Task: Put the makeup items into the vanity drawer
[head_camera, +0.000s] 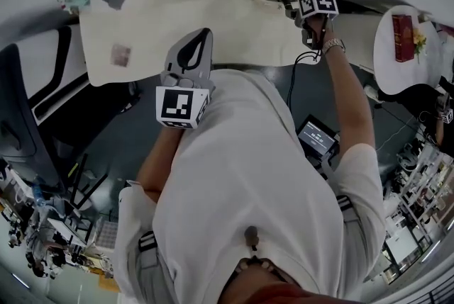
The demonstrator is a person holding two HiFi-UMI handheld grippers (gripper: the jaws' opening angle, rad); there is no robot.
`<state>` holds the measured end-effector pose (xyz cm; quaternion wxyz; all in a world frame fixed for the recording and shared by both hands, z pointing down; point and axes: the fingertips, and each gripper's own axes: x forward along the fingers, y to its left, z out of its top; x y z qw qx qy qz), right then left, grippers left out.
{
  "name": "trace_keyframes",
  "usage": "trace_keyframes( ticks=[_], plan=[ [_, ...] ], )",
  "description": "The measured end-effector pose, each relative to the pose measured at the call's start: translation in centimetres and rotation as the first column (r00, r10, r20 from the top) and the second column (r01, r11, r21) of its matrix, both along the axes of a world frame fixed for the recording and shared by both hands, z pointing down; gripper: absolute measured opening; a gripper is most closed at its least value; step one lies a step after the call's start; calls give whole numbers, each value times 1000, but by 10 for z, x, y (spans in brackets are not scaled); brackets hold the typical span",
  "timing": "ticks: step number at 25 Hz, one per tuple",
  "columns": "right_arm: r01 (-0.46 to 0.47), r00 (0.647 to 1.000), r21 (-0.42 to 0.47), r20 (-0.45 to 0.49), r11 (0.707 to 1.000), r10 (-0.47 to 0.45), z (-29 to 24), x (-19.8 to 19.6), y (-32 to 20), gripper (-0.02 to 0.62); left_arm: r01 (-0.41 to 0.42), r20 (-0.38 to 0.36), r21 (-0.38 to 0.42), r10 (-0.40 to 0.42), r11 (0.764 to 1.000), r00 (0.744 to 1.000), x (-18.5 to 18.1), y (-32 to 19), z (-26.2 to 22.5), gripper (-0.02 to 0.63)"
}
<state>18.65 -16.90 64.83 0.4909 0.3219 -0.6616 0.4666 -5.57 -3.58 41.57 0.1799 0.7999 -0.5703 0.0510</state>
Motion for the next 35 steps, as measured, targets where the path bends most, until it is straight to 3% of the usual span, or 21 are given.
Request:
trace_keyframes(
  ticks=[10,19,30,35],
  plan=[
    [136,991,-149,33,979,-132,9,-7,-11,97,166,26,-13,-166,986,986,11,5,1,6],
    [199,980,-261,84,945,-183,4,-9,-9,96,216,29,-10,-216,976,976,33,6,3,6],
    [226,974,-307,55,925,-219,8,-9,-10,97,265,20,-18,-265,964,964,42,14,6,6],
    [202,979,-244,36,948,-199,10,-13,-26,97,277,24,-17,-277,961,961,43,15,6,6]
  ],
)
